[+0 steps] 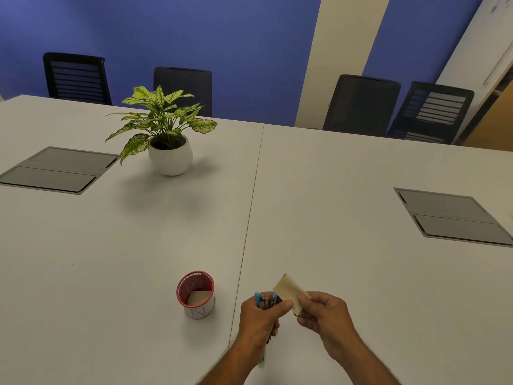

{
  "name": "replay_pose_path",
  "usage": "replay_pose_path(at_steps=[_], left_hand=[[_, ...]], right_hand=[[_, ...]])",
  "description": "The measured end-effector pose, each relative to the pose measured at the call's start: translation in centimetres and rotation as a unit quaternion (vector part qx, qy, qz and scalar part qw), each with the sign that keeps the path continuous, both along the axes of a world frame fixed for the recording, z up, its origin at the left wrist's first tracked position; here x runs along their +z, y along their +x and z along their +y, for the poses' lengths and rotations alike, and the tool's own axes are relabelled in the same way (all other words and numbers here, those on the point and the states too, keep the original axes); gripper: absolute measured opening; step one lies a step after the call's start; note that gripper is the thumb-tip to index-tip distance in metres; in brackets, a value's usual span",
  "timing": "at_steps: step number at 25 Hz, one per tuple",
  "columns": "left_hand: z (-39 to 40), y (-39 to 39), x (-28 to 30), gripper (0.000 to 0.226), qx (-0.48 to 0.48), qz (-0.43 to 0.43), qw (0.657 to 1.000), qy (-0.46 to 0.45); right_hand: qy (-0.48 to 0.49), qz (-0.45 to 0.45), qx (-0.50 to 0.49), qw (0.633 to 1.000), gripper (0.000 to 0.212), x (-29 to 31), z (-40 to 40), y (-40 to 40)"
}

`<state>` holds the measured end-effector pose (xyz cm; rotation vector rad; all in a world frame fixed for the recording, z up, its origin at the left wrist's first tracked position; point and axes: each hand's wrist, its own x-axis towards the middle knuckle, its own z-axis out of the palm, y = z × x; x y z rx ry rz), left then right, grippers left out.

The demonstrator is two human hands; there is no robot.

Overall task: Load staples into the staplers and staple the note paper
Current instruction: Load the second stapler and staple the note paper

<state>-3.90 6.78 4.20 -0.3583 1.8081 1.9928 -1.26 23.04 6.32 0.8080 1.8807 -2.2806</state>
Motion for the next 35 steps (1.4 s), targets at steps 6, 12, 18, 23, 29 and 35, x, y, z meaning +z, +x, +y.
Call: replay_pose_path(at_steps=[6, 12, 18, 23, 29, 35], left_hand=[[0.4, 0.3, 0.3, 0.029, 0.027, 0.004, 1.0, 0.004], [0.0, 0.0, 0.7, 0.027, 0.024, 0.021, 0.999, 0.02], [-0.3, -0.1, 0.8, 0.026, -0.013, 0.01, 0.999, 0.027], [-0.1, 0.0, 0.9, 0.028, -0.006, 0.001, 1.0, 0.021], [-0.4, -0.1, 1.3, 0.025, -0.027, -0.01, 0.999, 0.018], [-0.1, 0.0, 1.6, 0.03, -0.048, -0.022, 0.999, -0.003]], right_hand=[[-0.013, 0.003, -0.019, 1.0, 0.014, -0.2, -0.4, -0.2], [-0.036, -0.018, 0.044, 0.998, 0.02, 0.2, 0.3, -0.1], [0.007, -0.015, 0.055, 0.998, 0.018, 0.3, 0.5, -0.2], [0.018, -0.017, 0.023, 0.999, 0.013, 0.1, 0.3, -0.2], [0.011, 0.003, 0.062, 0.998, 0.016, 0.6, 0.6, -0.4], [0.036, 0.023, 0.018, 0.999, 0.013, 0.3, 0.0, -0.8]])
